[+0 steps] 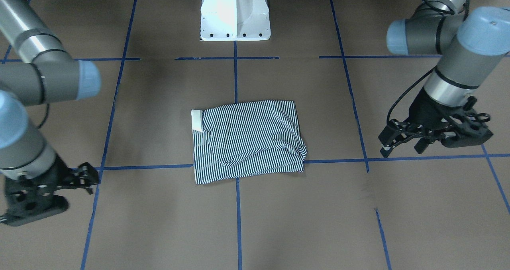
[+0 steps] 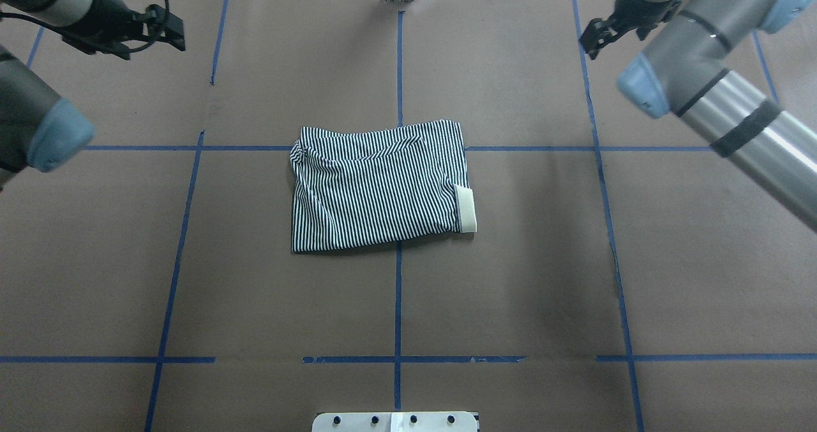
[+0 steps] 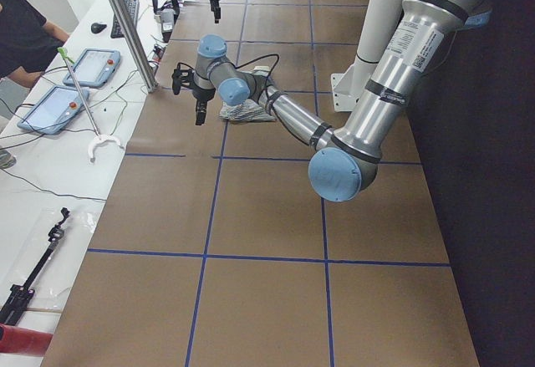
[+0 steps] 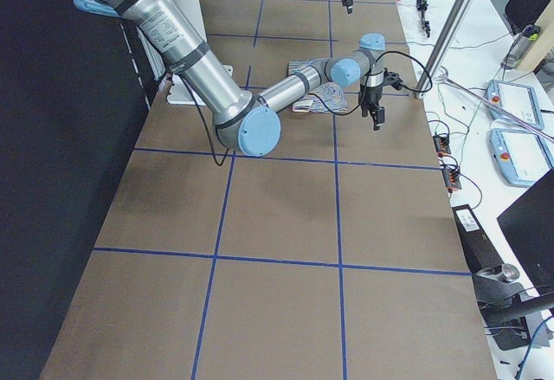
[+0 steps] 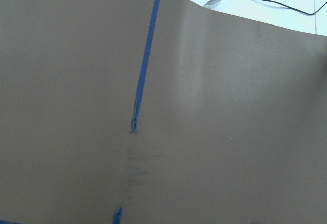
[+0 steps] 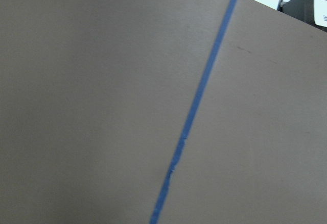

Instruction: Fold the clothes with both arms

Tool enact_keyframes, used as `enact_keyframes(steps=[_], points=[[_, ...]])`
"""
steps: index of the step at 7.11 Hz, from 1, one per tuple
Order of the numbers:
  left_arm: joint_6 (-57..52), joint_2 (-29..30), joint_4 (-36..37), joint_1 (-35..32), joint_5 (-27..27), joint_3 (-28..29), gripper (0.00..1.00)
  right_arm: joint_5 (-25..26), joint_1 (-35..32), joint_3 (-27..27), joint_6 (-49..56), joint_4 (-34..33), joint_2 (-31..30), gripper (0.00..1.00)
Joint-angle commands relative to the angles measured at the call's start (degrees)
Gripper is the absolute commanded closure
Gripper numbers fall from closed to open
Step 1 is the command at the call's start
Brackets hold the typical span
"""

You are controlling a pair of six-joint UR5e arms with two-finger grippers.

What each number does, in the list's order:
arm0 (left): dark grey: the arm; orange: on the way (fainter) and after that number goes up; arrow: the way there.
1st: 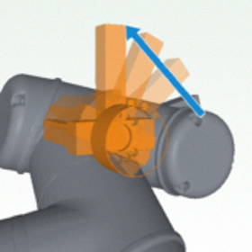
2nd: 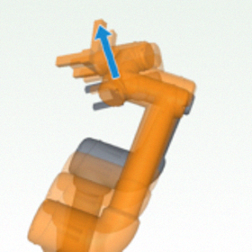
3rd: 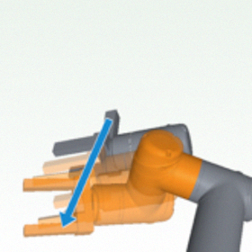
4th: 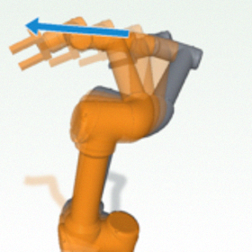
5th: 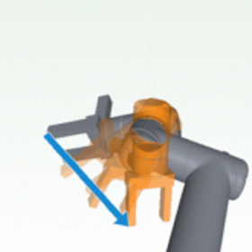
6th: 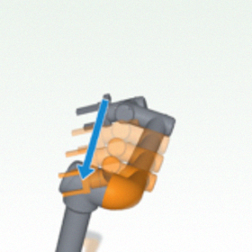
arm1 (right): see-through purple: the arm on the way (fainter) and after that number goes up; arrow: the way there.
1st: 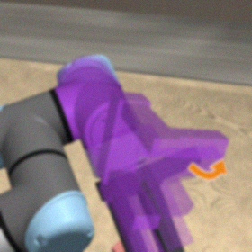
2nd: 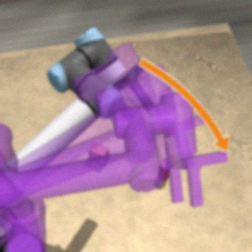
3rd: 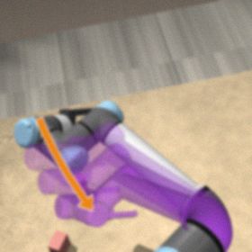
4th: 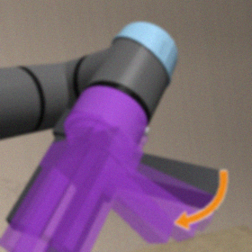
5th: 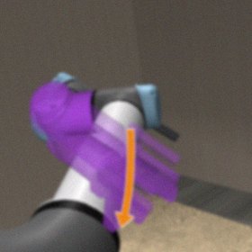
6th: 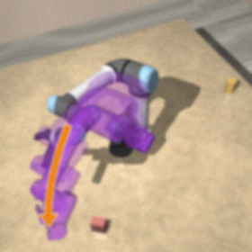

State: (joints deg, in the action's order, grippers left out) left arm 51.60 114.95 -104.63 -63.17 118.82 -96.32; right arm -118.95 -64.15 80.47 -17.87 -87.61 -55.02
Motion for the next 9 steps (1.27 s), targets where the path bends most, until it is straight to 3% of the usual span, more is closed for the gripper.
enact_keyframes(steps=[1,2,4,5,7,9], points=[[-22.06,-5.93,3.19,-9.82,3.0,-0.71,0.0,-11.09,-14.1,2.24,14.29,-0.28,-10.76,0.0],[-33.12,-7.96,5.99,-14.04,3.17,-0.62,0.0,-12.95,-18.95,2.15,21.05,-2.46,-14.2,0.0],[-56.24,-12.1,12.58,-23.79,4.48,-0.19,0.0,-13.24,-29.23,2.07,40.81,-16.38,-17.31,0.0],[-62.7,-13.85,14.43,-28.19,8.67,-0.1,0.0,-13.32,-34.06,2.33,45.94,-21.15,-19.06,0.0],[-61.72,-17.64,13.41,-28.5,12.57,-0.2,0.0,-13.68,-36.84,2.51,46.35,-21.47,-23.97,0.0],[-61.98,-19.06,6.32,-28.41,9.7,7.69,0.0,-12.71,-35.44,3.91,46.17,-17.01,-27.58,0.0]])
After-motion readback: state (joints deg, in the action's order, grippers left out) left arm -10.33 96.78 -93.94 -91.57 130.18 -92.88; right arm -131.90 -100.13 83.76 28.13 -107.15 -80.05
